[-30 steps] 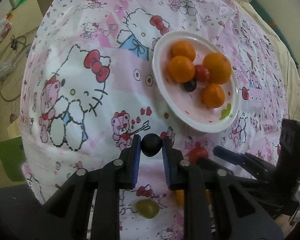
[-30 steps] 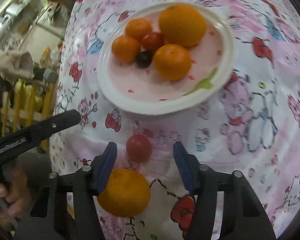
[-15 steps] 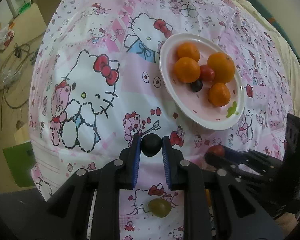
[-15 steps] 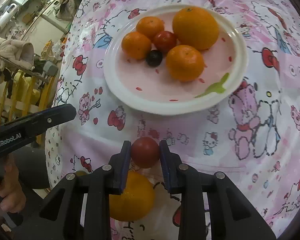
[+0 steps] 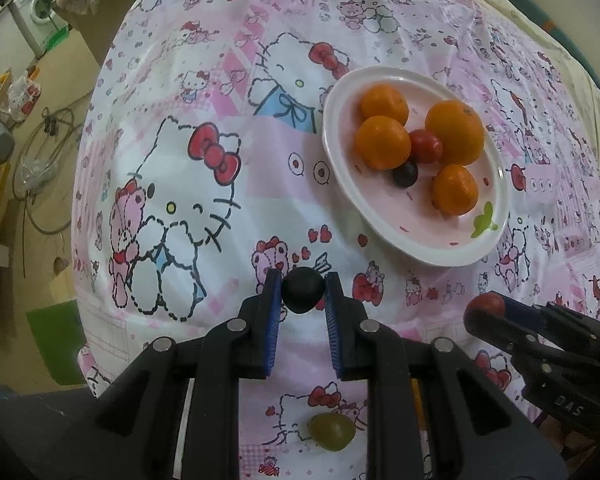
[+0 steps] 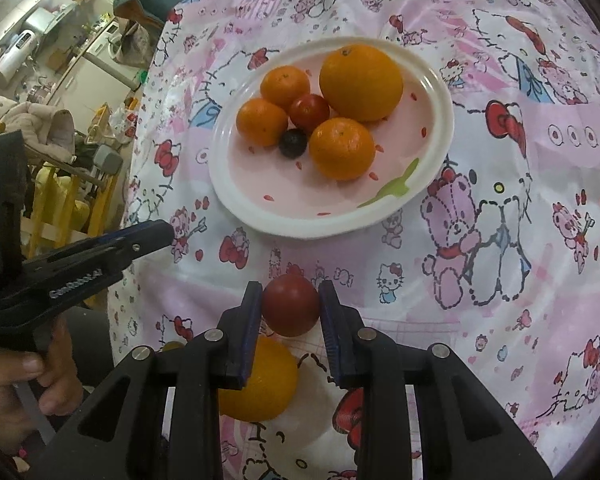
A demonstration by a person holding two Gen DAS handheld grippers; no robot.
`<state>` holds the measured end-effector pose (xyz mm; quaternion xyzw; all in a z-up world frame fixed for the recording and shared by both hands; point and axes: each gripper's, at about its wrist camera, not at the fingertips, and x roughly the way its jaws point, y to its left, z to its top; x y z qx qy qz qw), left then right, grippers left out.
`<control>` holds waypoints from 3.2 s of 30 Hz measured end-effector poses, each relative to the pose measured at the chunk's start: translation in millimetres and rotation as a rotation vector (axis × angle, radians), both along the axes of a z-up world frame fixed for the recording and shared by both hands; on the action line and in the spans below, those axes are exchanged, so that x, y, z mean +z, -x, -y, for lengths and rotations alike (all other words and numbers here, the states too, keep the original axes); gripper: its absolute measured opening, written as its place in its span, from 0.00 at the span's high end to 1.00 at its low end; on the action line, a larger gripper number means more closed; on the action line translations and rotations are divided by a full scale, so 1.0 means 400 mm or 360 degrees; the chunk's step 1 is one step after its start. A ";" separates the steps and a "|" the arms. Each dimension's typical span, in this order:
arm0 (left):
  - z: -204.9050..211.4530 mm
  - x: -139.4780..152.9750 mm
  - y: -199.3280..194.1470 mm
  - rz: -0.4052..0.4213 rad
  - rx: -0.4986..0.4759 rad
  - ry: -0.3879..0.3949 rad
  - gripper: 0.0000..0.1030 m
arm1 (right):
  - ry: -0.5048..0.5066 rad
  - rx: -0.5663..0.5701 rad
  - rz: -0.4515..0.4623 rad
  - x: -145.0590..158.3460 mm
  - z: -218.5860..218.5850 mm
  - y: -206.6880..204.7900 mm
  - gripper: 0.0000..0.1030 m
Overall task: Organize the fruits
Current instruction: 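Carry the plum and cherry tomato onto the plate and open both grippers, then lift both grippers away from the plate toward the remaining fruit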
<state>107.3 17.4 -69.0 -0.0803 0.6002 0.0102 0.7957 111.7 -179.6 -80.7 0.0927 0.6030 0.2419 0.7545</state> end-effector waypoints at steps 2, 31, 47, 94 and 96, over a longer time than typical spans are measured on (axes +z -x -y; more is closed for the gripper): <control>0.011 0.005 -0.002 0.0013 -0.0009 -0.0008 0.83 | -0.0014 -0.0011 0.0011 0.010 0.008 0.000 0.71; 0.028 0.168 -0.075 0.0248 -0.0111 -0.0058 0.83 | -0.0420 -0.0302 0.0362 0.230 0.201 -0.135 0.71; 0.147 0.014 -0.153 0.0042 -0.0263 0.0056 0.83 | -0.0143 -0.0205 0.0136 0.061 0.136 -0.240 0.71; 0.184 0.022 -0.168 0.0186 -0.0305 0.0011 0.27 | -0.0171 -0.0304 0.0109 0.047 0.157 -0.239 0.31; 0.179 0.024 -0.166 0.0187 -0.0283 0.0035 0.27 | -0.0167 -0.0298 0.0119 0.052 0.154 -0.235 0.31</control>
